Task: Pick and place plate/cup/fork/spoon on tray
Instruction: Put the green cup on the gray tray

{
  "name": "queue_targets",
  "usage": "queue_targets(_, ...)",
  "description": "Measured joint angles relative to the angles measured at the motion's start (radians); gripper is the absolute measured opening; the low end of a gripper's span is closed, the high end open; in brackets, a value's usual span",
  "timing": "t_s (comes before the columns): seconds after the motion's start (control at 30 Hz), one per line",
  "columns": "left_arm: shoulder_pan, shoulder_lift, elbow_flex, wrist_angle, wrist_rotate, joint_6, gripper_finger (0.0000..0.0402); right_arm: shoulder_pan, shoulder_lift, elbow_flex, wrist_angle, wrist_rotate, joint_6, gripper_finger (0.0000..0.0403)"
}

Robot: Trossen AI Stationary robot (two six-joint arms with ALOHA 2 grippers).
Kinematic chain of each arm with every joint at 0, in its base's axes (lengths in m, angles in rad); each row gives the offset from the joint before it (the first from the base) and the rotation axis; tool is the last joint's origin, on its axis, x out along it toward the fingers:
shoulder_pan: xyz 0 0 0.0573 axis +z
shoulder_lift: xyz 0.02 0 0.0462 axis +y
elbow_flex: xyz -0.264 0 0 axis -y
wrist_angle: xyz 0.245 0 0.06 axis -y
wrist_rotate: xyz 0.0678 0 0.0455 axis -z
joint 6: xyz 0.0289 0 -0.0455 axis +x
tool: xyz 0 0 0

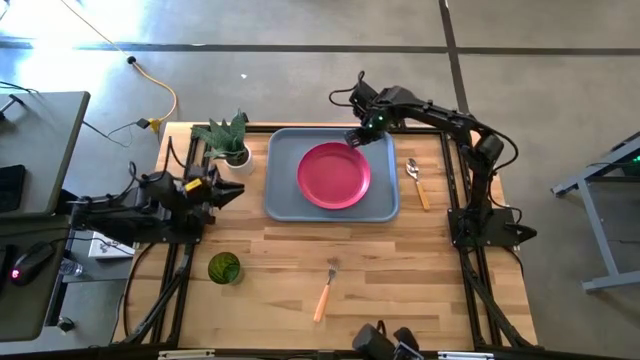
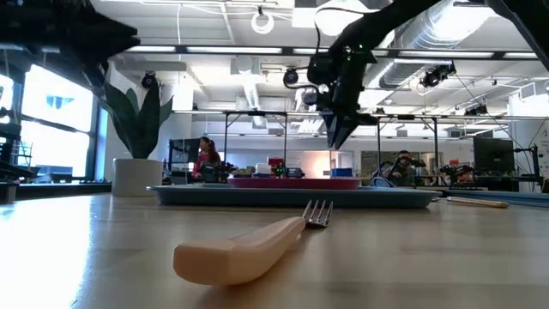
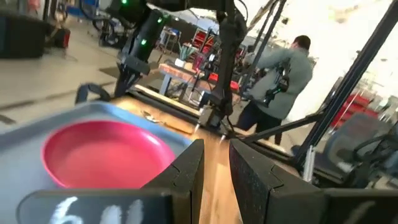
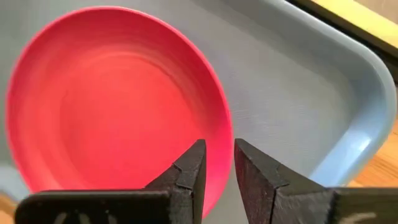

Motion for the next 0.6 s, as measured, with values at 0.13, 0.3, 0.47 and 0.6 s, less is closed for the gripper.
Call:
queue_targets(0.13,0.0,0.068,0.124,-0.161,-0.002,0.079,0.0065,0.026,0.0,0.052,-0.029,0.014,-0.006,0.0074)
queue_targets(0.3,0.0,0.183,0.298,-0.424,-0.012,0.169,0.0065,0.07,0.0,0.113,-0.076,0.052,-0.004,0.0074)
queue_targets(0.47,0.0,0.272,0.43,-0.529,-0.007,0.233,0.0065,0.119,0.0,0.161,-0.109,0.092,0.004,0.0073)
queue_targets(0.6,0.0,0.341,0.525,-0.609,0.003,0.229,0.0075,0.152,0.0,0.184,-0.126,0.109,0.021,0.0073)
